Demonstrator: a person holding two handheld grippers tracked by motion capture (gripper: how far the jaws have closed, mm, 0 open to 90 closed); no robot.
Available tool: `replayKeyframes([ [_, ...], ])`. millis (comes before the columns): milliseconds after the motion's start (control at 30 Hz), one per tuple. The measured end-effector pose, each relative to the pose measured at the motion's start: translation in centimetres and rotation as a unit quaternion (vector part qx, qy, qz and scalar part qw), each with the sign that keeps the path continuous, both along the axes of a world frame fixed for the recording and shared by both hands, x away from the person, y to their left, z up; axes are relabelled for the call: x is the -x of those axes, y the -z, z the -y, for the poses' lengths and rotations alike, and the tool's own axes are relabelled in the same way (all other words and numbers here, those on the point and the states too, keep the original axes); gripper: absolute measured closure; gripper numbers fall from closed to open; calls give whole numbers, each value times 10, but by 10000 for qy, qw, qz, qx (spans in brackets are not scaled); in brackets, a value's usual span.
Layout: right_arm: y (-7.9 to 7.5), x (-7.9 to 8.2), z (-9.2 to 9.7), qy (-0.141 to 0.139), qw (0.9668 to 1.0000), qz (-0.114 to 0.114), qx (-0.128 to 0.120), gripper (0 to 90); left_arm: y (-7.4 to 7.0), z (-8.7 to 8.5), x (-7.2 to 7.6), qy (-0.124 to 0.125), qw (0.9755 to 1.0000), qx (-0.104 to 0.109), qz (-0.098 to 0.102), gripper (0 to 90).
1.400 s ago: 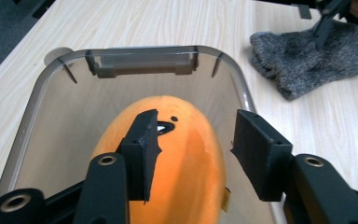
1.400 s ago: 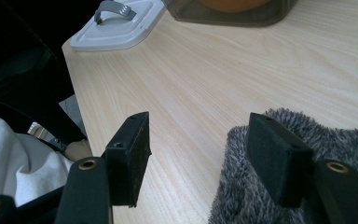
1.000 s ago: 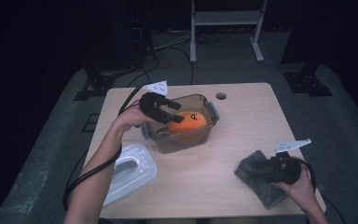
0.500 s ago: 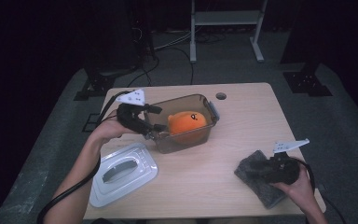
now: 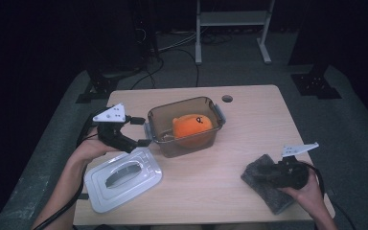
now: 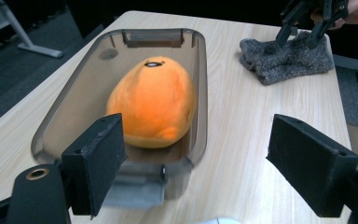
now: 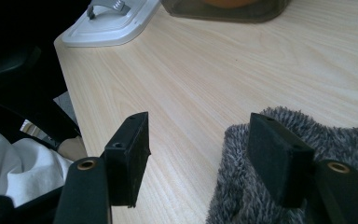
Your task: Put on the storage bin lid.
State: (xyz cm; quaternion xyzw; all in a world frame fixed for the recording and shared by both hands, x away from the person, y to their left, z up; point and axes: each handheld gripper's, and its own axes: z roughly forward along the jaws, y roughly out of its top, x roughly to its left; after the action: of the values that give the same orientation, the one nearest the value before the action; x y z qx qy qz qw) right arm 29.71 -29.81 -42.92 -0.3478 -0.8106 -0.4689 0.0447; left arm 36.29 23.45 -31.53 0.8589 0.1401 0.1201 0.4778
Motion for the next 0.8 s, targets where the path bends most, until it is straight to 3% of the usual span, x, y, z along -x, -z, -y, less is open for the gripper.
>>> replayKeyframes([
  [367,0,1,-1,-5,10000,-1,31,381,20,-30,18,-413,9991,88,-13,119],
  [567,1,0,-1,2,10000,-21,31,381,38,-41,24,-487,9986,-41,-183,127],
  [800,2,0,-3,-21,10000,-47,47,381,62,-53,31,-629,9977,-94,-222,126],
])
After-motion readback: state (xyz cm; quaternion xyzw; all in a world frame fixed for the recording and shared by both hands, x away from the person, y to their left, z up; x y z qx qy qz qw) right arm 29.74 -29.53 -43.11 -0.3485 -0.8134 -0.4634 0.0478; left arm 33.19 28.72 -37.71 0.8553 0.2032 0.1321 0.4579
